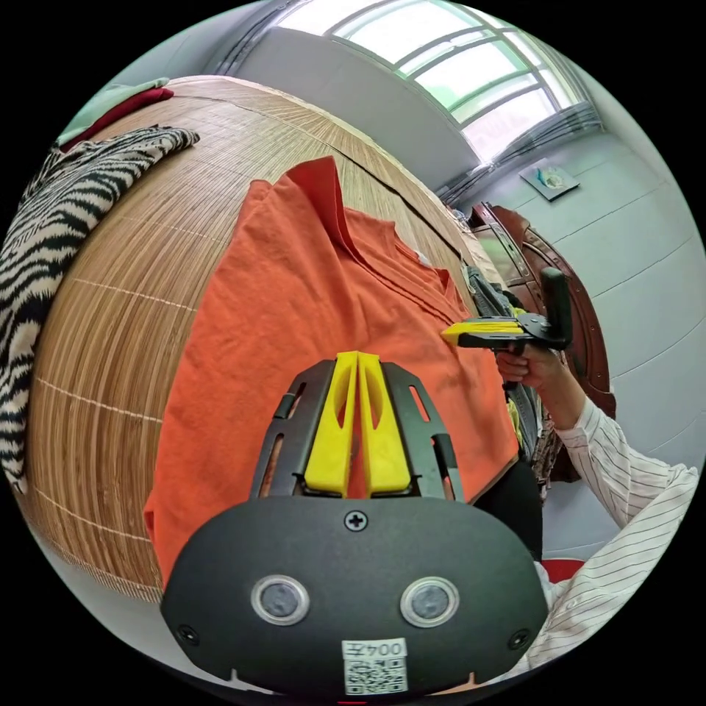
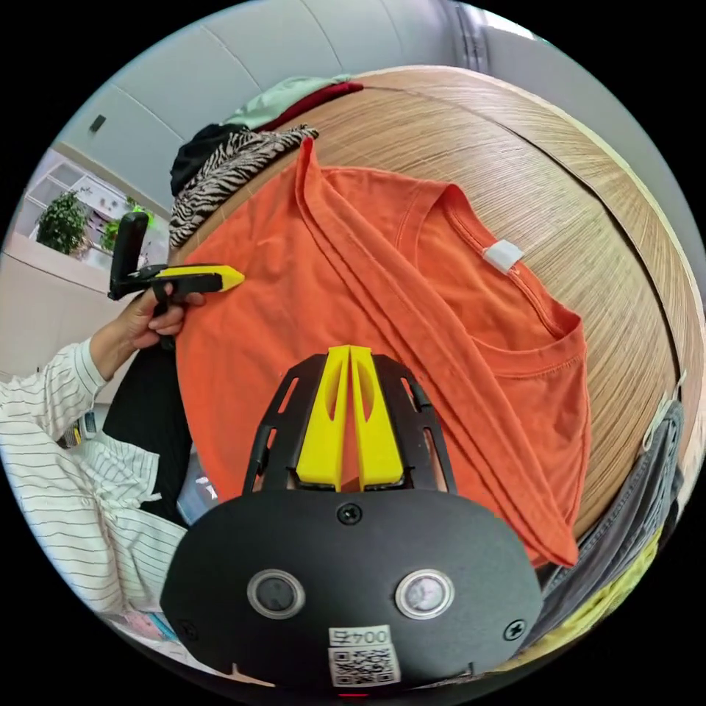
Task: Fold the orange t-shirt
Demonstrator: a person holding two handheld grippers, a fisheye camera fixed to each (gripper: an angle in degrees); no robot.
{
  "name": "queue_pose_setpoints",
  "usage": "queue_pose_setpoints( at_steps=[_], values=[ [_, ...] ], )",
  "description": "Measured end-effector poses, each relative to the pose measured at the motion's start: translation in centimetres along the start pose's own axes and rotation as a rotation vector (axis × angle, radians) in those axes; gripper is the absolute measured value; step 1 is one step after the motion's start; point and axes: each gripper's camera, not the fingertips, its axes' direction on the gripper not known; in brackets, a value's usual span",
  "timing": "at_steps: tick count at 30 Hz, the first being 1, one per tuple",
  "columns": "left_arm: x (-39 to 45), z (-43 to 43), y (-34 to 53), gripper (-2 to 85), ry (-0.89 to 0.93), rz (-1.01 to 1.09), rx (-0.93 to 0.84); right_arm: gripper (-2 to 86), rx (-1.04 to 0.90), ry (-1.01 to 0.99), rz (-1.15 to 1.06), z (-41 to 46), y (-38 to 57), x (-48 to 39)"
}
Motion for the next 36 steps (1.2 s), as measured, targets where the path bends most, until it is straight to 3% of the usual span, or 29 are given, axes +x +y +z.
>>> queue_pose_setpoints(
  at_steps=[5, 9, 12, 16, 19, 21, 25, 30, 36],
  values=[
    [-0.3, 0.2, 0.0, 0.1, 0.027, -0.008, 0.011, -0.8, 0.034, 0.091, 0.099, -2.3, -4.2, 3.8],
    [-0.5, 0.5, -0.1, 0.1, 0.05, -0.022, 0.012, -0.8, 0.196, 0.221, 0.331, -6.9, -6.3, 7.4],
    [-0.3, 0.7, -0.2, 0.1, 0.053, -0.024, 0.014, -0.8, 0.265, 0.126, 0.341, -8.7, -5.3, 6.6],
    [0.0, 0.9, -0.3, 0.1, 0.056, -0.03, 0.017, -0.7, 0.186, -0.07, 0.312, -5.9, -2.3, 4.7],
    [0.3, 1.2, -0.4, 0.1, 0.057, -0.042, 0.016, -0.4, 0.152, 0.169, 0.486, -4.5, 0.6, 4.0],
    [0.9, 1.2, -0.5, 0.2, 0.049, -0.049, 0.013, 0.0, 0.216, 0.276, 0.472, -5.4, 2.4, 1.0],
    [3.5, 0.2, -0.6, 0.3, 0.001, 0.017, 0.01, 2.7, 0.126, 0.438, 0.397, -5.0, 6.0, -6.7],
    [8.3, 0.8, -0.5, 0.6, -0.34, 0.178, -0.062, 2.3, -0.06, 0.443, 0.431, -1.8, 9.2, -10.8],
    [11.1, 3.5, 0.3, 0.7, -0.499, 0.342, -0.1, 0.1, -0.073, 0.519, 0.35, 0.4, 9.2, -13.5]
  ],
)
